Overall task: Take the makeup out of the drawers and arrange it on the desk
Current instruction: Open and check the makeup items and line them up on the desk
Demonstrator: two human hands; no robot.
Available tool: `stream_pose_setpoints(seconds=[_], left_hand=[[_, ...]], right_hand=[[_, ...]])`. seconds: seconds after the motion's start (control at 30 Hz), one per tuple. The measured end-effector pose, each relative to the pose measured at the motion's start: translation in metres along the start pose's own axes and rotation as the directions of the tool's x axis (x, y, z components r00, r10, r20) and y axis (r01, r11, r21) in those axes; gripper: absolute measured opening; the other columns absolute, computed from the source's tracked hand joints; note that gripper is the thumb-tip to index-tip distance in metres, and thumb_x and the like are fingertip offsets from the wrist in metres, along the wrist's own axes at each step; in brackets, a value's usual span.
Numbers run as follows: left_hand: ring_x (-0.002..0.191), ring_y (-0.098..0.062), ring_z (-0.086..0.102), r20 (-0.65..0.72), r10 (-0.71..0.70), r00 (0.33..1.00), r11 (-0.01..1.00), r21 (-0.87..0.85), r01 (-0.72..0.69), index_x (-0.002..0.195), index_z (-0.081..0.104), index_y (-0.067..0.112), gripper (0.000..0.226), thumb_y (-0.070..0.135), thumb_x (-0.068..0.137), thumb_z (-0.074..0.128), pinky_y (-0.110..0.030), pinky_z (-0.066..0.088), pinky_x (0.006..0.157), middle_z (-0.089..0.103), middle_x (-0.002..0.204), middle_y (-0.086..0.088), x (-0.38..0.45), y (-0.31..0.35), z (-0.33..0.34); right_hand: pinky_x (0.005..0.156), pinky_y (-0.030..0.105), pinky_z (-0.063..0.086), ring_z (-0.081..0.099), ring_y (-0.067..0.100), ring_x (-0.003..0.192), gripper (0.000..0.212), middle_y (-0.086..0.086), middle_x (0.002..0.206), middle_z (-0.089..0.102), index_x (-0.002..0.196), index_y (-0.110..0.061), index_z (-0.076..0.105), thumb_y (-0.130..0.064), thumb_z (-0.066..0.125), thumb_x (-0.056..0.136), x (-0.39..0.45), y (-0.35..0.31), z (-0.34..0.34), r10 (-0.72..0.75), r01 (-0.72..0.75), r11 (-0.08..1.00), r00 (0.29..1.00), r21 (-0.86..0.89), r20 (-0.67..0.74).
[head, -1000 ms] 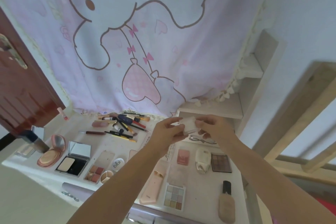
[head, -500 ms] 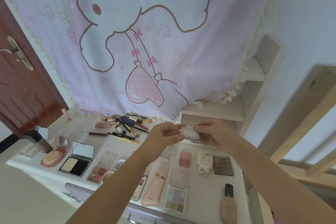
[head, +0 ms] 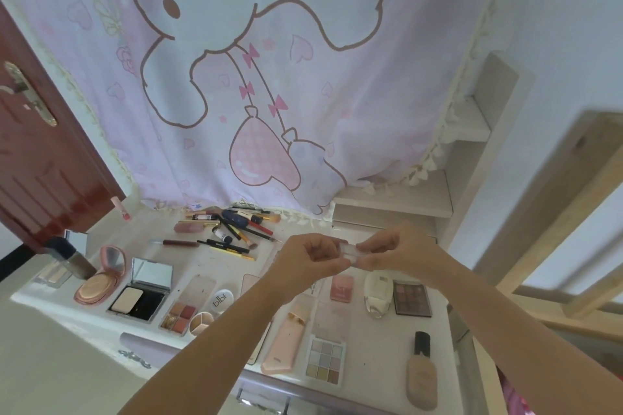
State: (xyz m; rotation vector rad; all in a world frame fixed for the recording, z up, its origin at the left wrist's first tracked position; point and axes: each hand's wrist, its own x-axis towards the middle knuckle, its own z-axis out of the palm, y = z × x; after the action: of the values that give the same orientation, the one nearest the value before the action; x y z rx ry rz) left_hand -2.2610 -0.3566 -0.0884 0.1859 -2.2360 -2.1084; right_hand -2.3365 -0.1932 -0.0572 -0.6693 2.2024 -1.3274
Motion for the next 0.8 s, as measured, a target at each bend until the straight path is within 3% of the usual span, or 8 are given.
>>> stream_pose_setpoints(seconds=[0.1, 0.17, 0.23, 0.4, 0.5, 0.6, 0.7, 0.8], left_hand=[[0.066, 0.001, 0.066, 0.045, -0.034, 0.998, 0.999, 0.006, 0.034, 0.055, 0.06, 0.015, 0.035, -0.017, 0.071, 0.065, -0.014, 0.053, 0.063, 0.067, 0.091, 0.003, 0.001, -0.007, 0.004], [0.068, 0.003, 0.066, 0.062, -0.068, 0.996, 0.998, 0.013, 0.068, 0.062, 0.059, 0.012, 0.033, -0.019, 0.07, 0.064, -0.015, 0.054, 0.066, 0.065, 0.092, 0.005, 0.0, -0.012, 0.007], [0.068, 0.003, 0.066, 0.058, -0.118, 0.991, 0.993, -0.005, 0.118, 0.068, 0.058, 0.011, 0.033, -0.021, 0.07, 0.062, -0.018, 0.055, 0.068, 0.066, 0.087, 0.007, 0.0, -0.022, 0.01], [0.074, -0.012, 0.062, 0.022, -0.239, 0.971, 0.968, 0.083, 0.237, 0.076, 0.059, 0.018, 0.033, -0.015, 0.072, 0.065, -0.035, 0.051, 0.087, 0.064, 0.077, 0.003, -0.009, -0.058, 0.024], [0.066, -0.003, 0.057, 0.006, -0.299, 0.954, 0.927, 0.238, 0.289, 0.083, 0.061, 0.015, 0.024, -0.006, 0.075, 0.068, -0.022, 0.052, 0.076, 0.059, 0.075, 0.007, -0.016, -0.084, 0.04], [0.06, 0.003, 0.052, 0.001, -0.353, 0.936, 0.853, 0.411, 0.321, 0.106, 0.061, 0.004, 0.028, 0.0, 0.078, 0.066, -0.011, 0.045, 0.062, 0.059, 0.083, 0.004, -0.025, -0.111, 0.058], [0.091, -0.016, 0.061, -0.021, -0.414, 0.91, 0.729, 0.591, 0.345, 0.118, 0.057, 0.005, 0.035, 0.01, 0.084, 0.062, -0.018, 0.044, 0.082, 0.063, 0.112, -0.006, -0.035, -0.133, 0.076], [0.112, -0.02, 0.056, -0.039, -0.481, 0.876, 0.629, 0.681, 0.376, 0.124, 0.053, 0.009, 0.037, 0.016, 0.088, 0.056, -0.023, 0.04, 0.096, 0.06, 0.121, -0.007, -0.041, -0.151, 0.089]], right_hand=[[0.068, 0.011, 0.051, 0.065, 0.004, 0.07, 0.01, -0.005, 0.076, 0.07, 0.074, -0.026, 0.071, -0.016, 0.073, 0.073, 0.001, 0.006, -0.01, 0.029, -0.034, 0.998, 0.995, 0.046, 0.099], [0.072, 0.017, 0.055, 0.067, 0.011, 0.073, 0.005, 0.002, 0.082, 0.072, 0.079, -0.017, 0.072, -0.017, 0.07, 0.075, 0.003, 0.013, -0.016, 0.064, -0.078, 0.993, 0.987, 0.087, 0.15], [0.067, 0.018, 0.056, 0.066, 0.013, 0.067, 0.014, 0.005, 0.076, 0.071, 0.079, -0.01, 0.071, -0.023, 0.064, 0.078, 0.004, 0.021, -0.018, 0.101, -0.122, 0.981, 0.985, 0.151, 0.138], [0.051, 0.015, 0.044, 0.055, 0.005, 0.051, 0.031, -0.009, 0.054, 0.065, 0.07, -0.012, 0.067, -0.024, 0.049, 0.092, 0.005, 0.058, -0.004, 0.267, -0.279, 0.947, 0.959, 0.16, 0.097], [0.044, 0.015, 0.037, 0.045, 0.01, 0.051, 0.031, 0.001, 0.061, 0.059, 0.069, -0.011, 0.064, -0.025, 0.05, 0.093, 0.004, 0.091, 0.01, 0.415, -0.425, 0.894, 0.905, 0.145, 0.092], [0.037, 0.014, 0.034, 0.045, 0.01, 0.049, 0.023, 0.004, 0.065, 0.059, 0.076, -0.01, 0.06, -0.018, 0.049, 0.094, 0.001, 0.122, 0.025, 0.503, -0.509, 0.859, 0.86, 0.055, 0.087], [0.038, 0.015, 0.034, 0.047, 0.009, 0.05, 0.018, 0.001, 0.067, 0.059, 0.081, -0.009, 0.059, -0.017, 0.048, 0.094, 0.0, 0.147, 0.041, 0.541, -0.532, 0.84, 0.834, -0.107, 0.11], [0.045, 0.016, 0.036, 0.048, 0.008, 0.053, 0.017, 0.002, 0.072, 0.057, 0.086, -0.007, 0.059, -0.018, 0.049, 0.093, -0.001, 0.164, 0.054, 0.56, -0.523, 0.82, 0.818, -0.232, 0.135]])
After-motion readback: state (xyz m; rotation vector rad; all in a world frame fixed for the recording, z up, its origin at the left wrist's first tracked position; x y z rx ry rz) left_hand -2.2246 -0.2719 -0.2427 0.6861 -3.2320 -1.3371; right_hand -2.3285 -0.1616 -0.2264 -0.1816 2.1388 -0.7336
